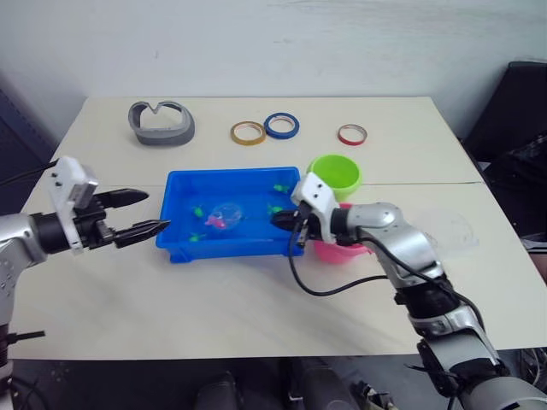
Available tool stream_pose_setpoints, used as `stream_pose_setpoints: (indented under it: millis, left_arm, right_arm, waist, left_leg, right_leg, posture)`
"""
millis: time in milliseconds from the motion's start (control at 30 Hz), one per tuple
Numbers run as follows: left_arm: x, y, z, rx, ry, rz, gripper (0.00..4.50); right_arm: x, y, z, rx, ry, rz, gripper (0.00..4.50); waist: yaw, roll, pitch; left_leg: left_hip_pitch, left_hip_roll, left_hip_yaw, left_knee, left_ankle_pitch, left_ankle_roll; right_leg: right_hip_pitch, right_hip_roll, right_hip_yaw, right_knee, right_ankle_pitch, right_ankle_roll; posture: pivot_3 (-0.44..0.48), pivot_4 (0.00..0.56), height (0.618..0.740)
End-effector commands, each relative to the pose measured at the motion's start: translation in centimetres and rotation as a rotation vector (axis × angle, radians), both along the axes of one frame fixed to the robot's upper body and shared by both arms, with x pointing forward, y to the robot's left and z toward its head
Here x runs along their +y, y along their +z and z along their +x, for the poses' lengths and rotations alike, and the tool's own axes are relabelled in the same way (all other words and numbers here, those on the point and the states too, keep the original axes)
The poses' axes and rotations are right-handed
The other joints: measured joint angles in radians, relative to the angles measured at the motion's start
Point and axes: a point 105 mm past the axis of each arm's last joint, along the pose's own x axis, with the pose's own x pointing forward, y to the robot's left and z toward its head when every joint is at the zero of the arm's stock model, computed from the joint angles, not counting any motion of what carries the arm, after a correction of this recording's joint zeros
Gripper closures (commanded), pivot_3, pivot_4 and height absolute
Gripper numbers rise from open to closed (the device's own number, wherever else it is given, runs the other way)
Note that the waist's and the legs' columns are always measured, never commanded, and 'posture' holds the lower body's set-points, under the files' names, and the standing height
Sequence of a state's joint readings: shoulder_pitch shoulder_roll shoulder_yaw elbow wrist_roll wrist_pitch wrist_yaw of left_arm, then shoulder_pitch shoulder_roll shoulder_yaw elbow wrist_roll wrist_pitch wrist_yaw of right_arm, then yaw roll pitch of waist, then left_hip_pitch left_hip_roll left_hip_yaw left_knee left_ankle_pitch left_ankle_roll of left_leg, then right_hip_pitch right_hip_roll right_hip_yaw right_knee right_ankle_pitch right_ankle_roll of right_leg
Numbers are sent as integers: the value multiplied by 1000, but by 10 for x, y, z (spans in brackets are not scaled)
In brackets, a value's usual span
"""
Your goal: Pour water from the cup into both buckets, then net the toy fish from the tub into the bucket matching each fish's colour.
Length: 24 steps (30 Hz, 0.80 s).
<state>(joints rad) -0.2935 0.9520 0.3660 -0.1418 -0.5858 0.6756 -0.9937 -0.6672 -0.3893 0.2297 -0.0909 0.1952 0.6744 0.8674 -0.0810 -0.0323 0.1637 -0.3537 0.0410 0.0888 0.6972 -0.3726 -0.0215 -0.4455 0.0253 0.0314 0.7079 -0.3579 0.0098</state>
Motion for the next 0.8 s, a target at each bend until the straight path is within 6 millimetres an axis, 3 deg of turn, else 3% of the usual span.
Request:
stream_pose_setpoints:
  millis: [33,167,367,533,800]
  left_arm:
    - [-26,10,3,-30,-138,-22,34]
    - [-51,17,8,-48,-257,-41,34]
    - [-89,26,11,-62,-444,-58,34]
    - [-113,25,17,-66,-555,-71,34]
    - [-138,23,26,-71,-667,-87,34]
  right_arm:
    - [-18,35,-17,-84,-2,93,4500]
    - [-42,50,-34,-120,-16,120,4500]
    - [-94,68,-66,-172,-105,120,4500]
    - [-139,67,-88,-206,-263,65,4500]
    - [-186,52,-109,-321,-449,-150,4500]
  waist:
    - [2,0,0]
    - [5,0,0]
    - [13,0,0]
    - [31,0,0]
    - [28,0,0]
  left_leg:
    - [0,0,0,0,0,0]
    - [0,0,0,0,0,0]
    - [0,-1,0,0,0,0]
    - [0,-1,0,0,0,0]
    - [1,-2,1,0,0,0]
  right_leg:
    - [0,0,0,0,0,0]
    - [0,0,0,0,0,0]
    - [0,0,0,-1,0,0]
    - [1,0,1,-1,0,0]
    - [1,1,3,-1,0,1]
  posture:
    - [0,150,740]
    - [0,150,740]
    - [0,150,740]
    - [0,150,740]
    - [0,150,740]
